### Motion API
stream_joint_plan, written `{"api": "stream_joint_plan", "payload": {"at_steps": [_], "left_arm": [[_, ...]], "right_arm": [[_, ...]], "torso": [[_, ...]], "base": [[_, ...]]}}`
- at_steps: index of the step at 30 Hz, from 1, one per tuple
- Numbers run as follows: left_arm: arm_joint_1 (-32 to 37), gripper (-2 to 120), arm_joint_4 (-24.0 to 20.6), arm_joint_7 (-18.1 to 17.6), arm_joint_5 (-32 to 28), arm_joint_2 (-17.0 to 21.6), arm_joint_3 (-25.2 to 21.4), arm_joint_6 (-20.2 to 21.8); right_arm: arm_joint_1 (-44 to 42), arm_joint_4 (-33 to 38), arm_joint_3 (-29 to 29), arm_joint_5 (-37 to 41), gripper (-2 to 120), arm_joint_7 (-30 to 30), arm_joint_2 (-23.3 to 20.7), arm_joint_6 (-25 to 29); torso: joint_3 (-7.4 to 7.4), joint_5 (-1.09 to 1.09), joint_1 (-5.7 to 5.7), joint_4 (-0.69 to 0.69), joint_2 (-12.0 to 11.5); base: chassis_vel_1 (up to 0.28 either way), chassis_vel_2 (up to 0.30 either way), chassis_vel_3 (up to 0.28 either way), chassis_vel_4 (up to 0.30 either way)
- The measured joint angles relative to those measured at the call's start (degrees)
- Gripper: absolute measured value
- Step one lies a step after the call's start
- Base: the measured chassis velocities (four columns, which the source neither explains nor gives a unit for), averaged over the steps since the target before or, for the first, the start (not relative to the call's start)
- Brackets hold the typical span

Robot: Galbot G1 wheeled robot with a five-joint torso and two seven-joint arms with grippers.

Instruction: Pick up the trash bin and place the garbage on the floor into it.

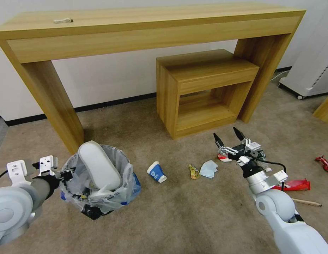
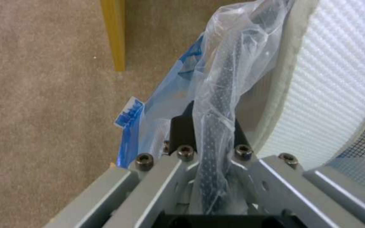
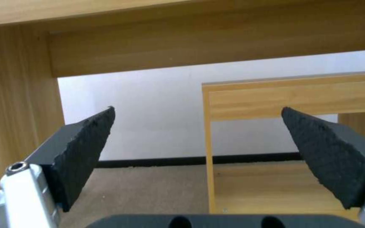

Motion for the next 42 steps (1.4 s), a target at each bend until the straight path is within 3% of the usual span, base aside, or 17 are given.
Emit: {"api": "stream_joint_plan", "payload": {"at_steps": [14, 32, 35, 42], "left_arm": [[-0.12, 1, -0.14, 0.10, -1.12, 0.59, -1.21, 0.00], [-0.91, 1, 0.48, 0.65, -0.88, 0.98, -1.01, 0.00], [-1.12, 1, 0.73, 0.69, -0.89, 1.20, -1.04, 0.00], [-1.27, 1, 0.78, 0.77, -0.94, 1.66, -1.15, 0.00]], "right_arm": [[-0.01, -0.17, -0.01, 0.26, 100, -1.16, 0.08, 0.27], [-0.22, -0.28, -1.37, -0.75, 100, 0.84, -0.27, -0.60], [0.05, -0.35, -2.08, -1.69, 100, 1.07, -0.73, -2.73], [2.48, -0.21, -7.79, -3.31, 100, 1.11, -3.62, -21.53]], "torso": [[-0.01, 0.00, 0.00, -0.01, 0.00], [-0.01, 0.00, 0.01, -0.02, 0.00], [-0.02, 0.00, 0.00, -0.01, 0.00], [-0.01, 0.00, 0.00, -0.03, -0.01]], "base": [[0.000, 0.000, 0.000, 0.000], [-0.092, 0.081, 0.082, -0.079], [0.030, -0.012, -0.038, 0.018], [0.006, -0.001, -0.008, 0.001]]}}
